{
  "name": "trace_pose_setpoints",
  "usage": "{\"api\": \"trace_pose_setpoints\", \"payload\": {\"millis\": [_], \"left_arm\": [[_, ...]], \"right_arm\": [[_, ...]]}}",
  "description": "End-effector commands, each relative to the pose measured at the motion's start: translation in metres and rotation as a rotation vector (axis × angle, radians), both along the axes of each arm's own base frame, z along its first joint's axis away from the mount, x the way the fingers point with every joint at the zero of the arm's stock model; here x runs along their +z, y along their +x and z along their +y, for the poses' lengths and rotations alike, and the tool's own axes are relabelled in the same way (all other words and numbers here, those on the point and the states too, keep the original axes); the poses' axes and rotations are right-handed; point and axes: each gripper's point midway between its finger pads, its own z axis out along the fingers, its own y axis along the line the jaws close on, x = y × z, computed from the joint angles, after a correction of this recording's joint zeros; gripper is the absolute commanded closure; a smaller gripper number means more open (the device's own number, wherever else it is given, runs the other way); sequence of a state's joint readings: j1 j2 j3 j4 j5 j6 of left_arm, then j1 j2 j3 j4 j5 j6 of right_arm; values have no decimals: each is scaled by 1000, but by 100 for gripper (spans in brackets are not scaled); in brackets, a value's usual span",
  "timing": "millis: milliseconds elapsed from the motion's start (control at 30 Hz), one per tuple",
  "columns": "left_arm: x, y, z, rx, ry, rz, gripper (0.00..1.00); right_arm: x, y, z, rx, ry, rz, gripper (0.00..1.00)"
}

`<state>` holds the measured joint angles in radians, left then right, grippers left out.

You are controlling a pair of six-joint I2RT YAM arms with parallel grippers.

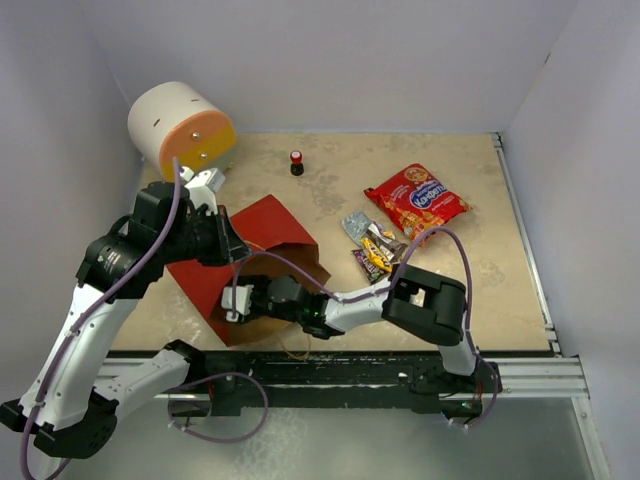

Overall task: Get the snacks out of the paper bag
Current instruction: Take out the snack from the paper bag.

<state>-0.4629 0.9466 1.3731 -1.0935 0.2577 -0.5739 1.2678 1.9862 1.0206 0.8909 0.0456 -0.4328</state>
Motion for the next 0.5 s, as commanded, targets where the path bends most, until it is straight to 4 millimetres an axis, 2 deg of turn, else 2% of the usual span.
{"api": "trace_pose_setpoints", "payload": {"millis": [0,167,233,367,467], "left_arm": [[29,0,-3,-49,-34,-117,100],[44,7,-3,-65,-24,-186,100],[49,12,1,-53,2,-212,100],[63,15,6,-41,25,-257,100],[71,13,4,-60,16,-282,100]], "right_arm": [[38,13,10,-163,373,270,43],[32,15,13,-205,474,366,45],[24,12,1,-201,482,363,45],[18,8,-6,-199,451,369,43],[18,13,1,-221,456,399,42]]}}
